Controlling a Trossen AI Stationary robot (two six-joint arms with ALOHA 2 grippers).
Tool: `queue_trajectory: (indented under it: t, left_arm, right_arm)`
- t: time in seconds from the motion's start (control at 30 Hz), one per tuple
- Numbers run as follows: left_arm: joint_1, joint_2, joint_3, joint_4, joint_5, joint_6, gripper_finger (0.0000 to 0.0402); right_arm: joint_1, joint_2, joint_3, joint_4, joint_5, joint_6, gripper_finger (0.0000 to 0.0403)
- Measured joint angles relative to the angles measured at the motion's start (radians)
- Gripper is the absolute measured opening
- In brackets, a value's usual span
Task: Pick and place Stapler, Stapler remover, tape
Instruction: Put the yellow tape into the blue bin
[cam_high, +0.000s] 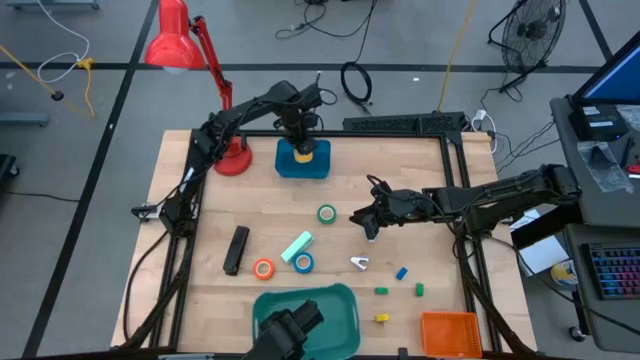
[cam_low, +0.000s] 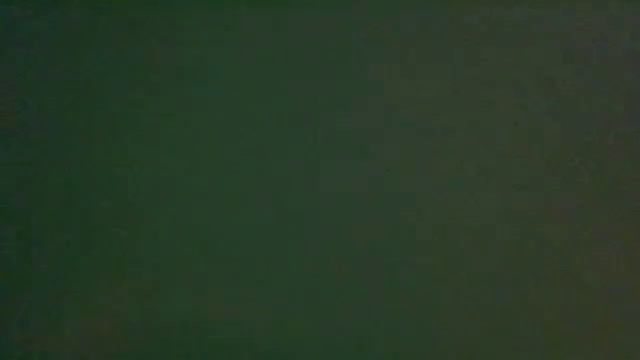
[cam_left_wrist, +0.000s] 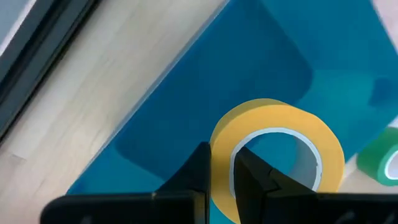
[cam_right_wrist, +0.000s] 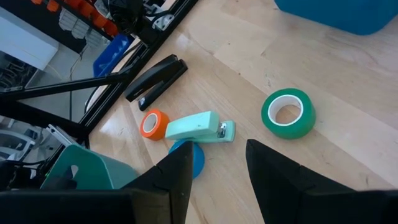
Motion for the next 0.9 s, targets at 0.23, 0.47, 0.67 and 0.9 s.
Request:
queue_trajectory:
  t: [0.23,0.47,0.67,0.9]
  left_arm:
    - [0.001,0.0,0.004,0.037,-0.001,-0.046,0.0047]
    - [0.004,0.0,0.01,0.041,0.0,-0.061,0.009]
    - [0.004,-0.007,0.01,0.041,0.001,-0.061,0.0095]
    - [0.005,-0.009,0.065,0.013,0.025,-0.05,0.0096]
  right_arm:
    - [0.0,0.0,0.0,0.0,0.0,-0.004,0.0141]
    - [0.0,0.0,0.0,0.0,0.0,-0.004,0.0141]
    - [0.0,0.0,0.0,0.0,0.0,-0.004,0.0141]
    - [0.0,0.0,0.0,0.001,0.0,-0.003,0.0141]
